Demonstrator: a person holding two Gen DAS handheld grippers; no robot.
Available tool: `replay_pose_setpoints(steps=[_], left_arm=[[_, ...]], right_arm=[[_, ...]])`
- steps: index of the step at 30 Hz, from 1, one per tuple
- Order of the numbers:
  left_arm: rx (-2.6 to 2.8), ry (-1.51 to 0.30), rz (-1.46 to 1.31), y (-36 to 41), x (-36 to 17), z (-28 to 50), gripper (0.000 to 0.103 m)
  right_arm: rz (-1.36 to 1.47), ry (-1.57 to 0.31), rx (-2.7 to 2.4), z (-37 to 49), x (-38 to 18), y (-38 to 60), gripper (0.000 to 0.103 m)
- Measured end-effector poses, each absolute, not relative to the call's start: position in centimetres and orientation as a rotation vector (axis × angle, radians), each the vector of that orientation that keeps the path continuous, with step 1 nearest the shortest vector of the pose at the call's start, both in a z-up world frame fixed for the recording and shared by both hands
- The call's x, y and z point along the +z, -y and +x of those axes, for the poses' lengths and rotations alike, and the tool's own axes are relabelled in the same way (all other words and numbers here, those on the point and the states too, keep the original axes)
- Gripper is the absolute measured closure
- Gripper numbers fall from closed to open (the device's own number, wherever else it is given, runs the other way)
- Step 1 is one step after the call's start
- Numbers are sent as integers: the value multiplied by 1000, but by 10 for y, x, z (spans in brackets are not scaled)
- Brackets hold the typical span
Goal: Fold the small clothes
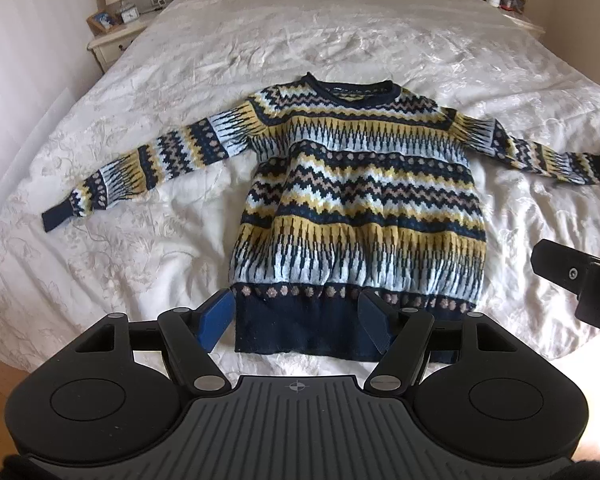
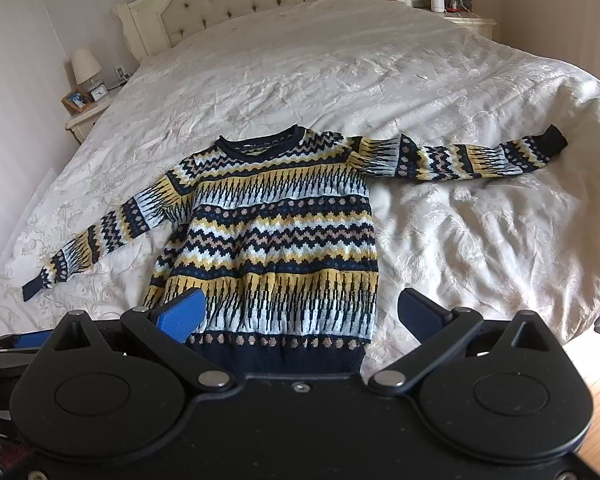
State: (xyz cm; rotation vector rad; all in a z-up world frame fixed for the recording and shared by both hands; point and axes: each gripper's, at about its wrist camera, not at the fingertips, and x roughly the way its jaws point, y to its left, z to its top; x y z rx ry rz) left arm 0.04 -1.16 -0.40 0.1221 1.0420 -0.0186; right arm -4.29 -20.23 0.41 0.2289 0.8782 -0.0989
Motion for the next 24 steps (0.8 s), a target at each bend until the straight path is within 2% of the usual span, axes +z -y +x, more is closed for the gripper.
replay_pose_setpoints(steps=[13, 16, 21, 24], left_arm=[[-23, -1098, 126, 10, -10, 50, 36], [-35, -1117, 117, 6, -14, 69, 44], [-46, -1119, 105, -4, -24, 100, 47], [-40, -1135, 100, -13, -35, 121, 52]], right_arm=[[263, -947, -112, 7, -4, 205, 1], [271, -967, -120, 22, -7, 207, 1], [267, -976, -143, 46, -7, 211, 1], [263, -989, -160, 60, -10, 212, 1]])
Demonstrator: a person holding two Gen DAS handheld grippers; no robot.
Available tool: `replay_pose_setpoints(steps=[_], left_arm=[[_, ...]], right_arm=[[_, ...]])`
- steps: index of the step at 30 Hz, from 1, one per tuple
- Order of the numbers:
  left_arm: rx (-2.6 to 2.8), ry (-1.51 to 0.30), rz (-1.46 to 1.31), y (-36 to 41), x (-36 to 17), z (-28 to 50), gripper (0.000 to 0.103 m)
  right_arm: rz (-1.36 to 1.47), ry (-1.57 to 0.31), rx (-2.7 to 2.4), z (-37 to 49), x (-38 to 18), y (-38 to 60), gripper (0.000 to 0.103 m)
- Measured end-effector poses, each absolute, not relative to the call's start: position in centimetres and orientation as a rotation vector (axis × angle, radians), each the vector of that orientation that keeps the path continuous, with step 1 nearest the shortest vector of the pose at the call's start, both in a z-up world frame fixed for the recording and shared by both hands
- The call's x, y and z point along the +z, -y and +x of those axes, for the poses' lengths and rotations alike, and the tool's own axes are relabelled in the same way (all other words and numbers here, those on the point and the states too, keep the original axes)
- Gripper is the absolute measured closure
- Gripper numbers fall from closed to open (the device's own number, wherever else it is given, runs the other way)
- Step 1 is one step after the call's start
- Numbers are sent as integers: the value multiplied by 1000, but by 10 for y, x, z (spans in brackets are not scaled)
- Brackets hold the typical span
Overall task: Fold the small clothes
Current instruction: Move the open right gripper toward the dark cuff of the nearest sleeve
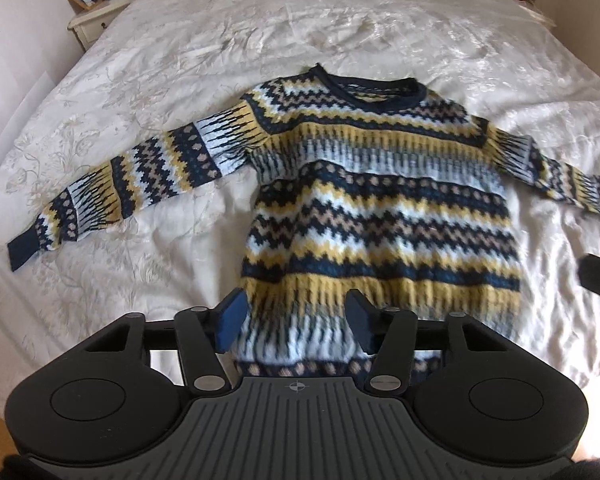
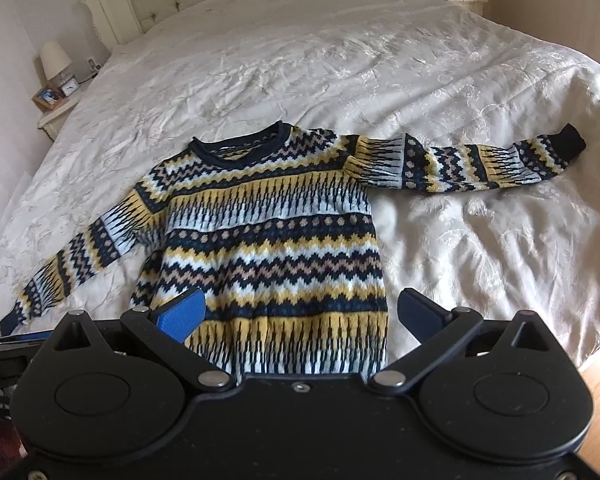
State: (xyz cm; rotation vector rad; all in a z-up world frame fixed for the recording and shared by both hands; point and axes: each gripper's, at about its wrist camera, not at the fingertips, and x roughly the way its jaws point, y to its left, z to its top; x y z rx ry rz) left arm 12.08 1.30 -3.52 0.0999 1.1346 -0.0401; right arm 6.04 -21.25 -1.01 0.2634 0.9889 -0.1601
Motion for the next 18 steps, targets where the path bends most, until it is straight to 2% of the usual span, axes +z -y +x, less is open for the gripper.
replay_pose_setpoints(steps=[6, 12, 15, 18], left_arm=[[-13, -1120, 175, -30, -66, 157, 55], [-75, -1105, 123, -54, -96, 196, 59], [-144, -1079, 68, -65, -109, 216, 61], [-214, -1062, 41, -70, -124, 237, 61]], right_arm=[[266, -1014, -204, 84, -15, 220, 1], [294, -1022, -236, 105, -22, 227, 2], [314, -1031, -233, 119, -29, 227, 9], [323, -1046, -238, 132, -35, 224, 9]])
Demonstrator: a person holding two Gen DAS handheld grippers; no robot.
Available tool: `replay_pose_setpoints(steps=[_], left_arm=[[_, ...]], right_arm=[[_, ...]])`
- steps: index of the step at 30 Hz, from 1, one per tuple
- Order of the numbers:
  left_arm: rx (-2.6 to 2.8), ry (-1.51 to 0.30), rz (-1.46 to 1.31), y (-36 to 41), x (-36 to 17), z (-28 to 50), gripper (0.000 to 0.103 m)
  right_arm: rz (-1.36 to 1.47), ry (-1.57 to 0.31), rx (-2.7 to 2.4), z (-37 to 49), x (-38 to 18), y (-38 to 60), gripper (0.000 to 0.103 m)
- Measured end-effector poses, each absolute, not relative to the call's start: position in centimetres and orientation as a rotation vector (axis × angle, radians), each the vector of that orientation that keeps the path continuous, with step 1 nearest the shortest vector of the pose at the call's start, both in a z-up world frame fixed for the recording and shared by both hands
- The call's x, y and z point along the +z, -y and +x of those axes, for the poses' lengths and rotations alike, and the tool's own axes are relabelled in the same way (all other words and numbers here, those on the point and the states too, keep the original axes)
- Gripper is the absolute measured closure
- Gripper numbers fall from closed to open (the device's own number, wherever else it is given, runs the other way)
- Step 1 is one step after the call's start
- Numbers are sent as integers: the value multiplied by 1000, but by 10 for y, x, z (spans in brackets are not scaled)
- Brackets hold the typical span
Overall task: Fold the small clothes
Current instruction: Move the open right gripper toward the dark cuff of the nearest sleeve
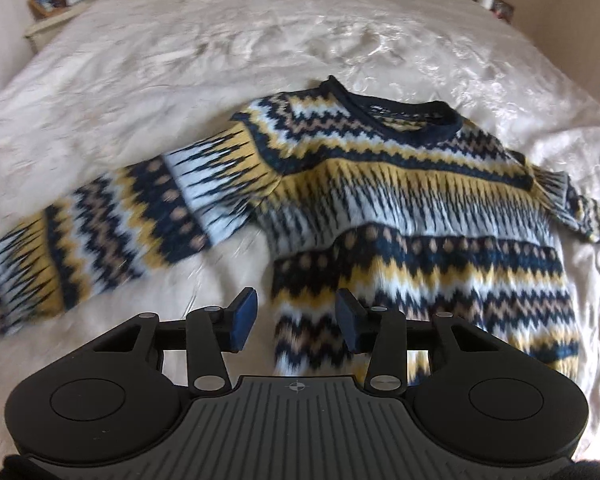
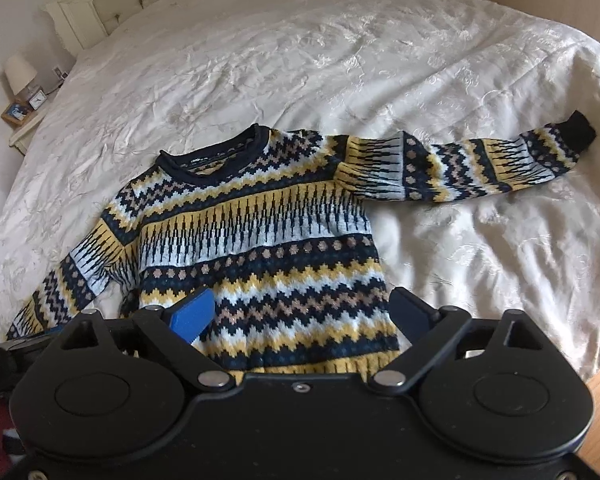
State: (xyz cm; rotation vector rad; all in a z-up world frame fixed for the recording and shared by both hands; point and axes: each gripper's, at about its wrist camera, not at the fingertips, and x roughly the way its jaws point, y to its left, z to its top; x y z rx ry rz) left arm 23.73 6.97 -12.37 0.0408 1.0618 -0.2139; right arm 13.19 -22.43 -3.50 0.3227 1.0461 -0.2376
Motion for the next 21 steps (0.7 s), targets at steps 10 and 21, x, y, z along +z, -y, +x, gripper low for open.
replay_pose_setpoints(steps=[10, 21], left_arm=[[-229, -1135, 130, -57, -186, 292, 61], [-109, -1114, 5, -66, -194, 330, 83]], right_arm=[[277, -1094, -224, 164, -52, 215, 9], [269, -1105, -240, 173, -60, 229, 9]])
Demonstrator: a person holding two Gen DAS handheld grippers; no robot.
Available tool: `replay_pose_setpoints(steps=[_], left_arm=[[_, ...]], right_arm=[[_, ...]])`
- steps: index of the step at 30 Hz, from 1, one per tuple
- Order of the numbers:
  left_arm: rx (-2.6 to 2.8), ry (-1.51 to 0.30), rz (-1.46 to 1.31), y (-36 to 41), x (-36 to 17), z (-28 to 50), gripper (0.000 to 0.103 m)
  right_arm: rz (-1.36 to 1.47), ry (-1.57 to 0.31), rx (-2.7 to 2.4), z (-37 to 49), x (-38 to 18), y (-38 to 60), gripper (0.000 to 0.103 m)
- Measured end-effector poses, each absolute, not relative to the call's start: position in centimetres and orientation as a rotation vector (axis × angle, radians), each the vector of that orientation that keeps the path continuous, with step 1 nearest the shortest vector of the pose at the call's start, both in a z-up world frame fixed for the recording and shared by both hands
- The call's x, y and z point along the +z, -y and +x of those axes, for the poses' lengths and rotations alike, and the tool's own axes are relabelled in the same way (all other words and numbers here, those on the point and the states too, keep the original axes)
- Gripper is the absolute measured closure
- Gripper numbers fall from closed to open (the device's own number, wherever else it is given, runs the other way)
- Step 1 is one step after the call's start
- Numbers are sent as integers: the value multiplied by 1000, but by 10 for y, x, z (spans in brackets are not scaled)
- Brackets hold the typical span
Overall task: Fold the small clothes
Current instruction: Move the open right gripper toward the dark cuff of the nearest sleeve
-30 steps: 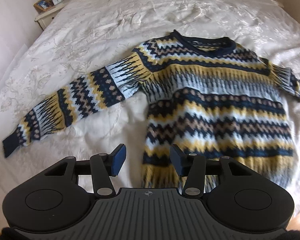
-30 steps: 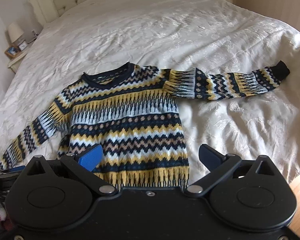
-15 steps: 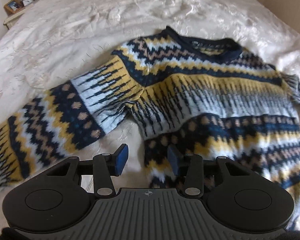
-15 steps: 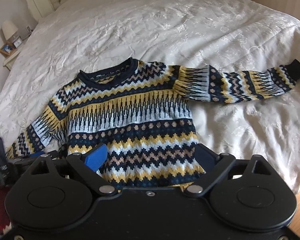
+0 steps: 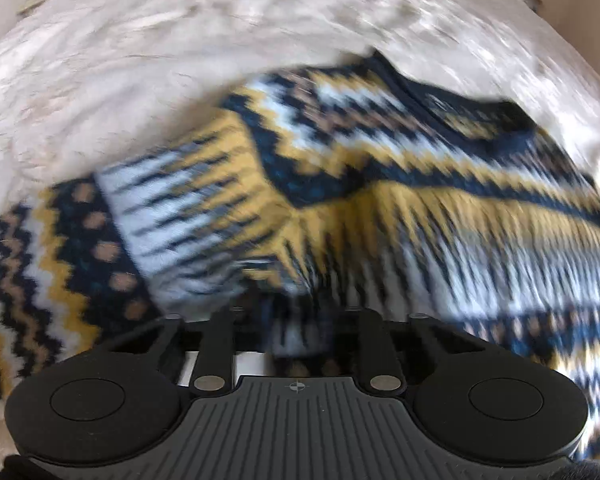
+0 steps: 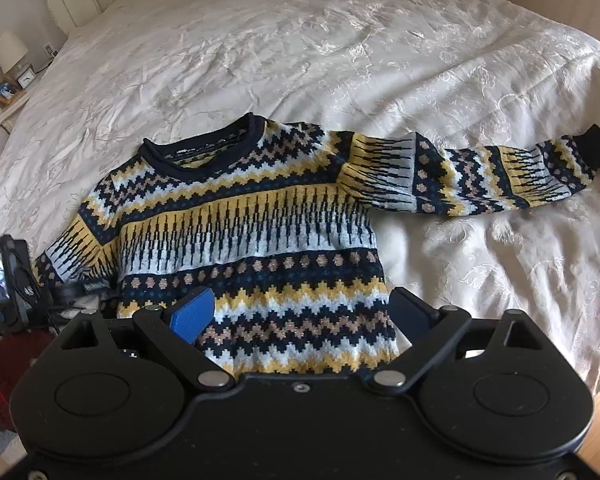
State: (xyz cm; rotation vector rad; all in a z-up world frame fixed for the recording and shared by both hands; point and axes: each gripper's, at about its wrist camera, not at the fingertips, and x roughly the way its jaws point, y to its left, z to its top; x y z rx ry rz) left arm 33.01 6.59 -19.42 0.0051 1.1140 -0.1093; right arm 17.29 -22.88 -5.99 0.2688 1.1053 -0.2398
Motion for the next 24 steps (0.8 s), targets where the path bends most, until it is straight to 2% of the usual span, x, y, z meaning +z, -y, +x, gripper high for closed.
replay_pose_setpoints(steps=[1, 5, 9, 11, 18, 24], left_arm=[[-59, -1100, 11, -71, -192, 333, 87], [10, -1081, -7, -100, -185, 351, 87], [92, -1040, 200, -103, -179, 360, 88], [98, -1069, 184, -110, -176, 361, 88], [-13, -1049, 129, -75, -146, 288, 87], [-104, -1178, 209, -27, -185, 238, 87]], right_arm=[[267, -1109, -236, 173, -63, 232, 9], [234, -1138, -231, 178, -80, 244, 9], [246, -1178, -221, 186, -108, 265, 9], [264, -1207, -223, 191, -126, 278, 9], [358, -1305, -203, 195, -175, 301, 12], [231, -1375, -224, 189, -208, 300, 13]])
